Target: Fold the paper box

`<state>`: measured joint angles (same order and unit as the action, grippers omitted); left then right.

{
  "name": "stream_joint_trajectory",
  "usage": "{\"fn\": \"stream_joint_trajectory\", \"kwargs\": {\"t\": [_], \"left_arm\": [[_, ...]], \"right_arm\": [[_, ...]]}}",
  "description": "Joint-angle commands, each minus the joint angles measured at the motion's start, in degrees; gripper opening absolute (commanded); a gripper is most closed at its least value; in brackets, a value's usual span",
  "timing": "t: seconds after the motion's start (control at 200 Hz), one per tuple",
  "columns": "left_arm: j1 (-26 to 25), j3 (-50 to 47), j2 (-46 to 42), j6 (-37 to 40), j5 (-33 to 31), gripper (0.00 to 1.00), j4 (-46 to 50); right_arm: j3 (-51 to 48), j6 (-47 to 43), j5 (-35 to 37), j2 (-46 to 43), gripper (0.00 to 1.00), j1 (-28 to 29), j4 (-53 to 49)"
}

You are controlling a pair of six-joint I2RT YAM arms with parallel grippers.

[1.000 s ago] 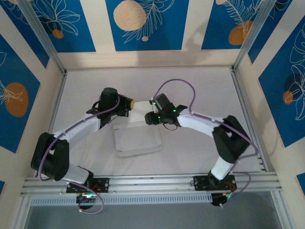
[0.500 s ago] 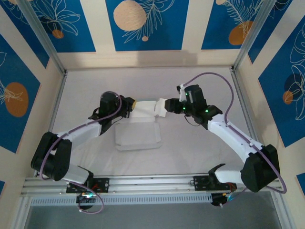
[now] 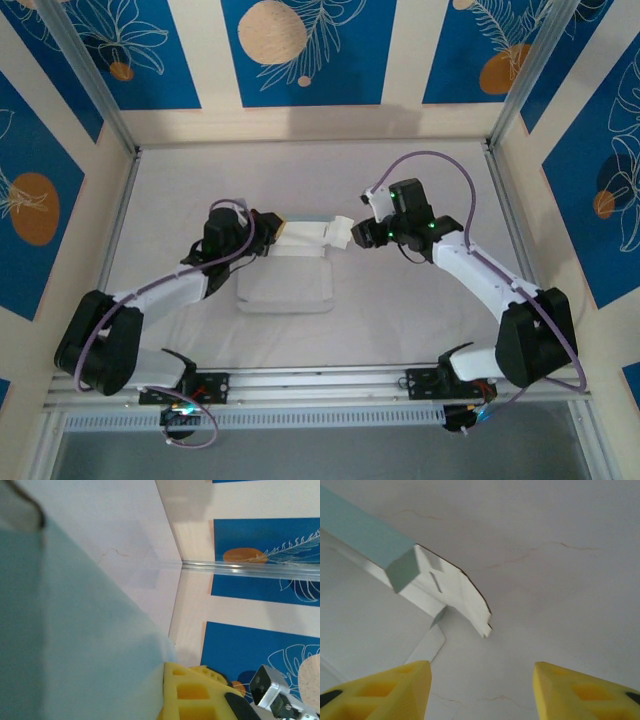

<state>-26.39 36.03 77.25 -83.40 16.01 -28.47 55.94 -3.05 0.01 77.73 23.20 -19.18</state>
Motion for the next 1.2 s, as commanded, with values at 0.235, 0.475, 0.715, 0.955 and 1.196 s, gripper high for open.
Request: {"fn": "stream_joint_trajectory", "kwargs": {"t": [0.235, 0.475, 0.715, 0.955, 1.196], "left_arm": [[-0.41, -4.73, -2.7, -2.17, 0.64, 0.0, -2.62], [-0.4, -2.4, -2.87, -5.91, 1.47, 0.0, -0.51], [-0.41, -0.4, -4.73, -12.82, 1.43, 0.0, 2.81], [-0.41, 2.04, -6.97, -12.89, 0.69, 0.0, 9.88], [-0.63, 1.51, -5.89, -13.83, 2.01, 0.0, 7.14]], "right_arm": [[-3.95, -6.05, -8.41, 3.26, 0.63, 0.47, 7.28], [-2.53, -8.09, -8.22, 8.81, 0.62, 1.56, 11.15], [2.37, -7.61, -15.46, 12.0, 0.39, 4.57, 9.11], [0.64, -3.44, -22.84, 9.11, 0.36, 7.0, 10.95], [2.42, 1.35, -23.74, 13.14, 0.5, 10.73, 11.09]]}}
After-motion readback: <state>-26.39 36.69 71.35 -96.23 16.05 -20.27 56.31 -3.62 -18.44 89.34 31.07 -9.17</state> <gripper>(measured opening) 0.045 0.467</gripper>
